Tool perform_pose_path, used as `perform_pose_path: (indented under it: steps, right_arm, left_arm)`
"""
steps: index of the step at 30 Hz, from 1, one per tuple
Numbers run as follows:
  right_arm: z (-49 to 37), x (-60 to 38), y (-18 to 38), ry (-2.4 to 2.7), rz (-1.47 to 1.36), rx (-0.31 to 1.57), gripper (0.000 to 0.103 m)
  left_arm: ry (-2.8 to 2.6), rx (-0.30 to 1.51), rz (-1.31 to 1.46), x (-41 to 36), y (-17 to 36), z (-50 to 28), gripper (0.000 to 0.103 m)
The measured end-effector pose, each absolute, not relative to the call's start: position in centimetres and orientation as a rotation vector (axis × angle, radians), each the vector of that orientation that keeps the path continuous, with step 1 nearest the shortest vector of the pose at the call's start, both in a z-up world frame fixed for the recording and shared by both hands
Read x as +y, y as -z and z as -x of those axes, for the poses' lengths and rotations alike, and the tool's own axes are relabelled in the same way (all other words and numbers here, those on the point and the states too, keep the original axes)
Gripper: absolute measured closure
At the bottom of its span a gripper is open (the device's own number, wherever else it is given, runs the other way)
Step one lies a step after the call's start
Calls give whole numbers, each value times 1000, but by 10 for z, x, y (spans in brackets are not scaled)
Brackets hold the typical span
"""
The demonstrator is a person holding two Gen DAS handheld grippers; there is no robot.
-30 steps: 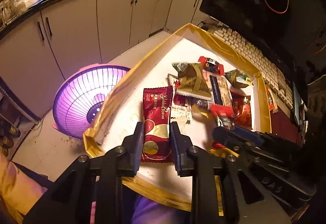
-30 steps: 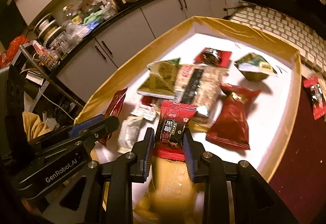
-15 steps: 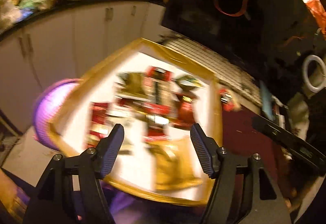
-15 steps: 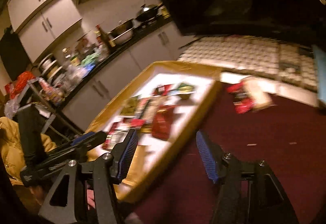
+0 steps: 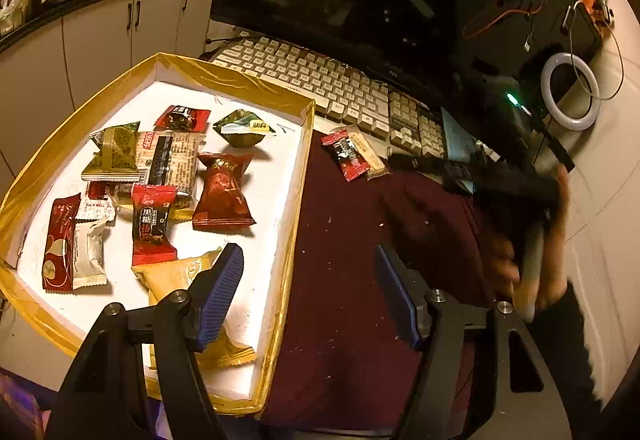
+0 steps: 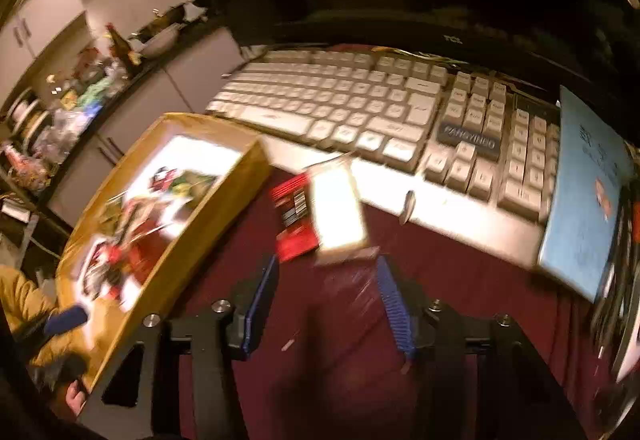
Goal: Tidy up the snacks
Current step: 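Grasp the white-wrapped bar with the right gripper while the left grasps a red candy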
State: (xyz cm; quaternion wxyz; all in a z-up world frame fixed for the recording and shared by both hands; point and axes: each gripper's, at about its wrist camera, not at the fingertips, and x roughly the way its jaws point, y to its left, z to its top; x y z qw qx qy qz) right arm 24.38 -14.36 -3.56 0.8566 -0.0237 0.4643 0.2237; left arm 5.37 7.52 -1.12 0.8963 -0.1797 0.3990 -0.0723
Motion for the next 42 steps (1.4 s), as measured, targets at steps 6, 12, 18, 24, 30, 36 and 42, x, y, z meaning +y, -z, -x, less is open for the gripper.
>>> perform_pose_path:
  steps: [6,12,18,24,30,36,42]
  right_arm:
    - [-280,-122,58,-481,155,1021,57]
    - [-275,-96,66,-485,248,984,54]
    - [-265,-97,66,-383,253,999,69]
    - [-210,-150,63,-296,67,1087,69]
    - [-129,-188,57,-276,-47,983,69]
    - [-98,-216,60,-169,-71,887,69]
    - [-97,-233,69,-155,-105,875,68]
  left_arm:
    - [139,858,401,80,24,-55,36]
    - [145,850,391,79,21,-55,36]
    - [148,852,369,74,18,-53,36]
    - [162,853,355,65,15,-48,36]
    - [188,882,293,42,13,-62,36]
    - [206,945,222,18,12,-92,36]
    - [211,960,203,14,12,-119,36]
